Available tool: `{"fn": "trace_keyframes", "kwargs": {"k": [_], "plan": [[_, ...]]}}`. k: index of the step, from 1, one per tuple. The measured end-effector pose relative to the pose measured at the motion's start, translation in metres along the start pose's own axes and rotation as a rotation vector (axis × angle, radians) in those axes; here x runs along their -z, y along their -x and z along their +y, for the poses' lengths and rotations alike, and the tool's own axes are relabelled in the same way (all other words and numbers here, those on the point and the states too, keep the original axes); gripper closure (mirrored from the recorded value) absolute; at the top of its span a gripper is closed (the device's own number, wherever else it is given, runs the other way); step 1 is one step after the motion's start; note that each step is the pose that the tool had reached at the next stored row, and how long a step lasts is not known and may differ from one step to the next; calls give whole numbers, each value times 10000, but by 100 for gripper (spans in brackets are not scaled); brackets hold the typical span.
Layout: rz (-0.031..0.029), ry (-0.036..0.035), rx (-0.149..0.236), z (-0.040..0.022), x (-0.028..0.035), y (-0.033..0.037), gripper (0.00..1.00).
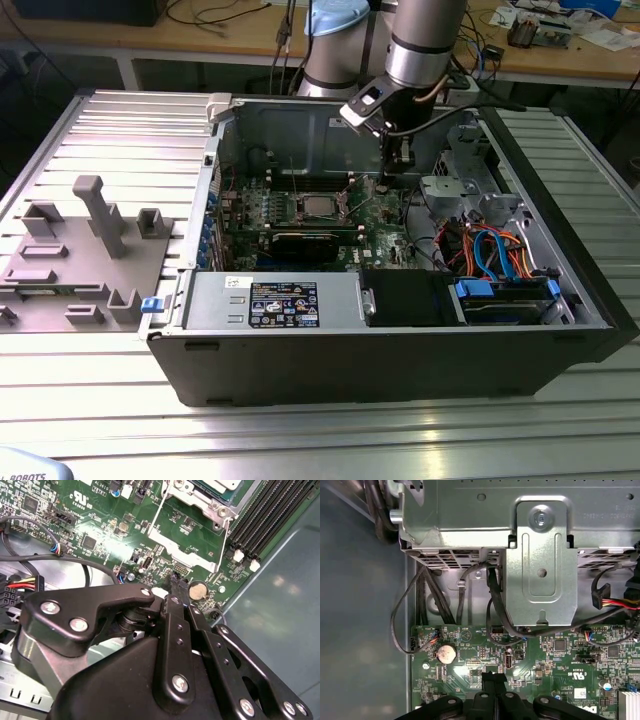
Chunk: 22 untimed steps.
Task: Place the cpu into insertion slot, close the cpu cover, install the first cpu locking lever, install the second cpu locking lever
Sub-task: 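Close the cpu cover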
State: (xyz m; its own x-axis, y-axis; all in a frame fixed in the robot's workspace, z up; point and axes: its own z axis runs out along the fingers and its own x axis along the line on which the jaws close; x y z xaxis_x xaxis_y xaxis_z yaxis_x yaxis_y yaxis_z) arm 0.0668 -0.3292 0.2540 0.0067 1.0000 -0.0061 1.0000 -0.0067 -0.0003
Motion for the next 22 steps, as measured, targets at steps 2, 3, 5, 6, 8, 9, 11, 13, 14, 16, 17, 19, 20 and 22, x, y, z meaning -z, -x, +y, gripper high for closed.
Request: {"fn": "trace_keyframes", "kwargs": {"k": [2,3,5,6,8,9,11,13,14,16,17,19,20,22], "plan": [[1,0,0,0,-14,0,89],[0,0,0,0,-20,0,89],[1,0,0,0,-31,0,89],[0,0,0,0,-36,0,89],[0,0,-1,-1,-49,0,89],[0,0,0,-1,-56,0,89],[0,0,0,-1,-71,0,89],[0,0,0,-1,-87,0,89],[0,0,0,-2,-91,0,89],[0,0,-2,-6,-109,0,89],[0,0,-2,-8,-113,0,89],[-2,0,0,-17,-118,0,89],[0,0,0,-25,-119,0,89],[-1,1,0,-48,-120,0,89]]}}
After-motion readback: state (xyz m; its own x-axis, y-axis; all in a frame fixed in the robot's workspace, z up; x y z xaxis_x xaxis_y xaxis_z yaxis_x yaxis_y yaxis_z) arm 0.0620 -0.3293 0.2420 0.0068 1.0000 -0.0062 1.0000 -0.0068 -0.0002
